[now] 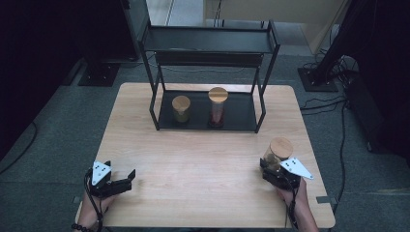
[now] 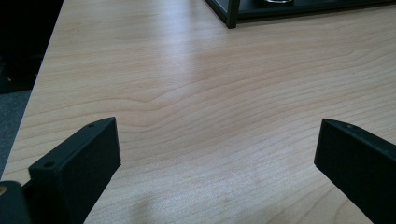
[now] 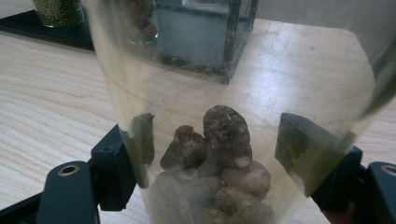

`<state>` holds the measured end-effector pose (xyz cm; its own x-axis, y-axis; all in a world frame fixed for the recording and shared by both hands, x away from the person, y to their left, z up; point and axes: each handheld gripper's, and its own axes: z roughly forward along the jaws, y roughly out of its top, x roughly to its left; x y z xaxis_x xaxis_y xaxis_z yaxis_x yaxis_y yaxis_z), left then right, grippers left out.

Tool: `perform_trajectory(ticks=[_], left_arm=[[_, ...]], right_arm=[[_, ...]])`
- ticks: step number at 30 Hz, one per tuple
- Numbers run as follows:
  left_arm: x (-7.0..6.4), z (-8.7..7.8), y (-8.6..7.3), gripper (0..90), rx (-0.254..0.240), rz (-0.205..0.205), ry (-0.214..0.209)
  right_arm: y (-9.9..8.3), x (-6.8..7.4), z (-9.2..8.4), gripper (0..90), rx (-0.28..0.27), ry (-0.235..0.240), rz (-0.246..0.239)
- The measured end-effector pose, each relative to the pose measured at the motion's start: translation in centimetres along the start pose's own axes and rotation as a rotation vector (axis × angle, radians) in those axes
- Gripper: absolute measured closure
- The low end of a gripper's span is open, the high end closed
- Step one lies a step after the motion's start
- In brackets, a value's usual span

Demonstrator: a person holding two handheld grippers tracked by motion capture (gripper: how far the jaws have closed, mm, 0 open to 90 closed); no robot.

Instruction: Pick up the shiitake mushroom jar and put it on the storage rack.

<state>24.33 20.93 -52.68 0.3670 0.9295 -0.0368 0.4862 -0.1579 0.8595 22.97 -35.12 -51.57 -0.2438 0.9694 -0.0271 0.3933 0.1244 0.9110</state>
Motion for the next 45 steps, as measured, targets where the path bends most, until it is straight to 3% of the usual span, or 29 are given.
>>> perform_trajectory(ticks=[33, 45], left_arm=[[0.1, -0.1, 0.0, 0.4, -0.004, -0.004, -0.008], [0.1, -0.1, 0.0, 0.4, -0.005, -0.006, -0.009]], right_arm=[[2.6, 2.7, 4.0, 24.6, -0.002, 0.030, -0.011], [3.3, 3.1, 5.5, 24.7, -0.001, 0.024, -0.009]])
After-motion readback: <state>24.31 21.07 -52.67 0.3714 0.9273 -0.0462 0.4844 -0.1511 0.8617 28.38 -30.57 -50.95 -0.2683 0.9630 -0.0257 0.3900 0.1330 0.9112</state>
